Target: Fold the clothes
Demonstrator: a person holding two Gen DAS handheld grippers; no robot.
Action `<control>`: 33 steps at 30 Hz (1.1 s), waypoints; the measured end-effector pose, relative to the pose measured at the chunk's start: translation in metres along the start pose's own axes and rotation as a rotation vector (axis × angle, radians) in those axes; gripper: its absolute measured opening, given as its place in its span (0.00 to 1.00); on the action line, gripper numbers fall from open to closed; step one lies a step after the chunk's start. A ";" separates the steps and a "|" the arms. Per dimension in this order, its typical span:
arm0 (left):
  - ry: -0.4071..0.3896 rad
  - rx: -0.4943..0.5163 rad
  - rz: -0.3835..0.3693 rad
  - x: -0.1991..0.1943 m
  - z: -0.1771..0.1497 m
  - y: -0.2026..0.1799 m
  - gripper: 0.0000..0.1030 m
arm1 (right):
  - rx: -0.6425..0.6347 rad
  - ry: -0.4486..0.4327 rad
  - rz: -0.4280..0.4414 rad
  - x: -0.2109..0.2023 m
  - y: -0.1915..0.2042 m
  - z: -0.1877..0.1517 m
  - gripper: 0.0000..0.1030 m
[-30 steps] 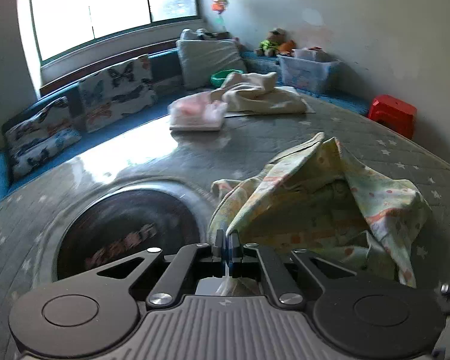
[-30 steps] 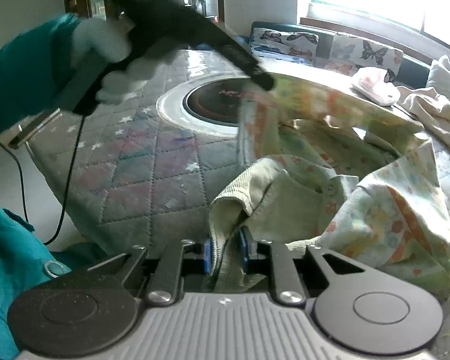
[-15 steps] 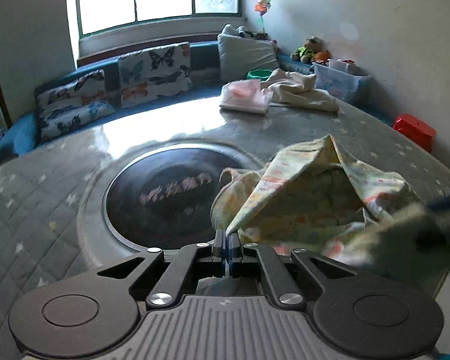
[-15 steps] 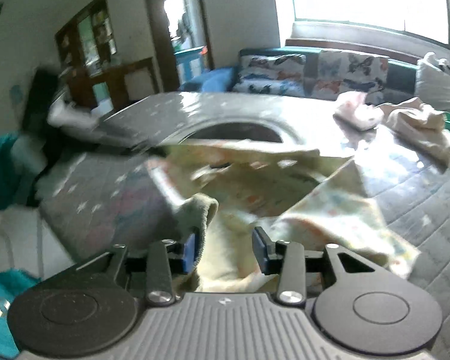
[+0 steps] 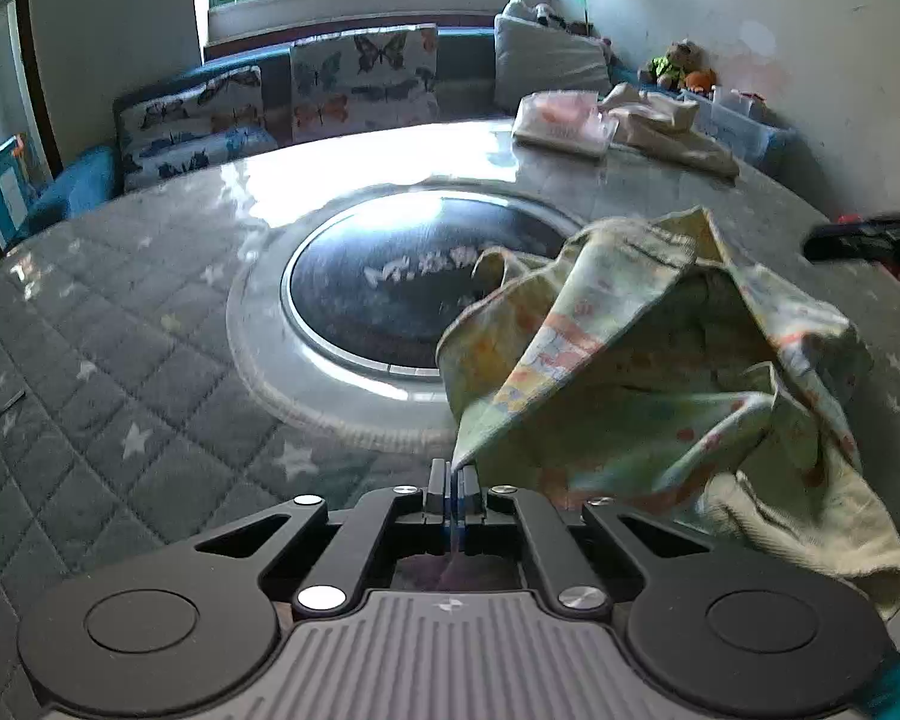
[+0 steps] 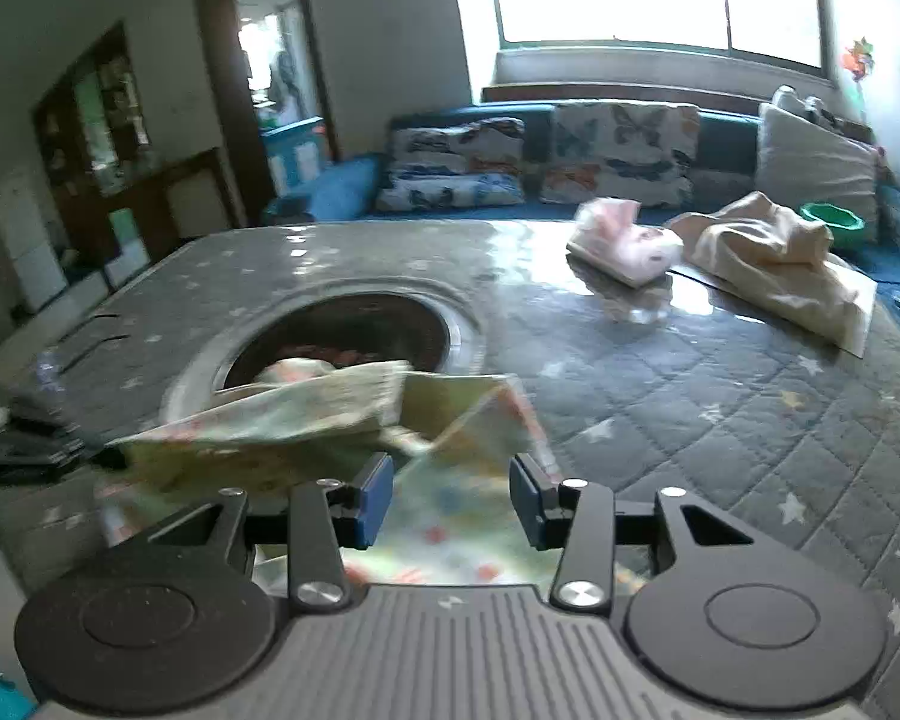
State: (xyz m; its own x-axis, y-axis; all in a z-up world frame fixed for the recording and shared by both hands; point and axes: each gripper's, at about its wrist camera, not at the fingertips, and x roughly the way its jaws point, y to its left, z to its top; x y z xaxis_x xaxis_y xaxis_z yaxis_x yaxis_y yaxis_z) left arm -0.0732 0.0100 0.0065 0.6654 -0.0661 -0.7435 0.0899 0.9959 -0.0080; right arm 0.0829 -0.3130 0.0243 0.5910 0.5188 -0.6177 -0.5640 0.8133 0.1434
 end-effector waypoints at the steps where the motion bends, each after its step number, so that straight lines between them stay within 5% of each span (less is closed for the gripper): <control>1: 0.006 -0.002 -0.004 0.000 -0.001 0.001 0.03 | 0.009 0.011 -0.011 0.010 -0.005 0.003 0.42; 8: -0.011 0.044 -0.017 -0.005 0.003 -0.003 0.16 | 0.061 0.054 -0.025 0.064 -0.035 0.017 0.45; 12: -0.037 0.076 -0.010 -0.010 0.010 -0.009 0.45 | 0.126 0.098 0.006 0.088 -0.046 0.014 0.45; 16: -0.063 0.097 -0.021 -0.007 0.022 -0.016 0.54 | 0.166 0.127 0.013 0.102 -0.049 0.008 0.43; 26: -0.090 0.100 -0.058 0.032 0.060 -0.032 0.66 | 0.144 0.110 0.025 0.096 -0.039 0.005 0.07; 29: -0.090 0.130 -0.068 0.045 0.067 -0.042 0.74 | 0.135 0.057 0.015 0.080 -0.035 0.006 0.04; 33: -0.077 0.184 -0.064 0.061 0.069 -0.055 0.67 | 0.103 -0.019 -0.001 0.047 -0.027 0.008 0.03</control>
State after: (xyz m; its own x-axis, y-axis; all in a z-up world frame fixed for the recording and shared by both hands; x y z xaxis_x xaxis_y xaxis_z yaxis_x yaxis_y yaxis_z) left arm 0.0139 -0.0532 0.0075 0.7080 -0.1404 -0.6921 0.2629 0.9620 0.0738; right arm 0.1300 -0.3089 -0.0025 0.6027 0.5220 -0.6036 -0.5014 0.8361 0.2224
